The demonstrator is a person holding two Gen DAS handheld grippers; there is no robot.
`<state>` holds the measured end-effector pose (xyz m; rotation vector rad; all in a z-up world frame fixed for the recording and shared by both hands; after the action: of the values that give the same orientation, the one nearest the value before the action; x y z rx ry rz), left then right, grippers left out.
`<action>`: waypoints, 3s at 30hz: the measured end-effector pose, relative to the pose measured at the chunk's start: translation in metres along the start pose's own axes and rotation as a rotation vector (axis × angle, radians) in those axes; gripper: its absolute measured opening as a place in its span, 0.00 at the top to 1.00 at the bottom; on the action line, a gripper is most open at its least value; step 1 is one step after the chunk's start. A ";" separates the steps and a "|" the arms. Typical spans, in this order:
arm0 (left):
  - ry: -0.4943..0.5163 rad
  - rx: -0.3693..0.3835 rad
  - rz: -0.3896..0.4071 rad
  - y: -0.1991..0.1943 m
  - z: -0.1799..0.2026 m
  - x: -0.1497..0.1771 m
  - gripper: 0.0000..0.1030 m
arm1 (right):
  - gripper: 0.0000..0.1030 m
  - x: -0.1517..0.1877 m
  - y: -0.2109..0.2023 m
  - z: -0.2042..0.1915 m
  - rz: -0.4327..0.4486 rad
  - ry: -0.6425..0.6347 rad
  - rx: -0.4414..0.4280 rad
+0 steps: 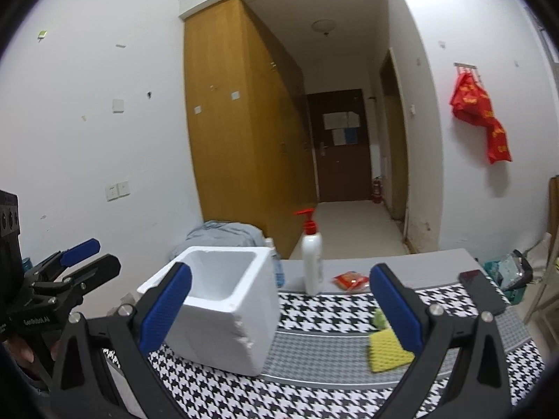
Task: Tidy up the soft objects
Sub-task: 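Withdraw both grippers from the foam box back over the yellow sponge, then lower the left gripper onto the yellow foam-net sponge and close it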
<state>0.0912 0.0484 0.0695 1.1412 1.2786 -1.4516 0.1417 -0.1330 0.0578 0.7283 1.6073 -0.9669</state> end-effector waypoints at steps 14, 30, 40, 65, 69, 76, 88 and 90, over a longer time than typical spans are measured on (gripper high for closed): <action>0.026 0.138 -0.028 0.021 0.044 0.004 0.01 | 0.00 0.007 -0.030 0.037 0.015 0.022 0.115; 0.074 0.223 -0.086 0.040 0.079 0.014 0.01 | 0.00 0.021 -0.043 0.069 -0.003 0.059 0.186; 0.079 0.246 -0.123 0.062 0.092 0.023 0.01 | 0.00 0.028 -0.033 0.090 -0.041 0.072 0.211; 0.095 0.268 -0.269 0.134 0.123 0.053 0.01 | 0.00 0.057 0.011 0.147 -0.195 0.089 0.297; 0.104 0.260 -0.306 0.147 0.129 0.059 0.01 | 0.00 0.064 0.018 0.158 -0.219 0.108 0.308; 0.123 0.254 -0.349 0.166 0.139 0.066 0.01 | 0.00 0.072 0.026 0.174 -0.238 0.138 0.296; 0.123 0.221 -0.453 0.211 0.150 0.087 0.01 | 0.00 0.082 0.037 0.203 -0.276 0.177 0.302; 0.120 0.213 -0.467 0.217 0.150 0.091 0.01 | 0.00 0.084 0.039 0.207 -0.280 0.179 0.300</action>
<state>0.2710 -0.1256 -0.0550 1.1258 1.5766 -1.9216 0.2525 -0.2974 -0.0528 0.8253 1.7719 -1.4002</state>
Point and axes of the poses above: each gripper's, at about its wrist camera, not at the fingertips, and y roughly the way its jaws point, z to its right, x to its underside, the point moved 3 cm from there along y, roughly the way its jaws point, and after that the axes turned 6 degrees about x, right-handed, at the moved point
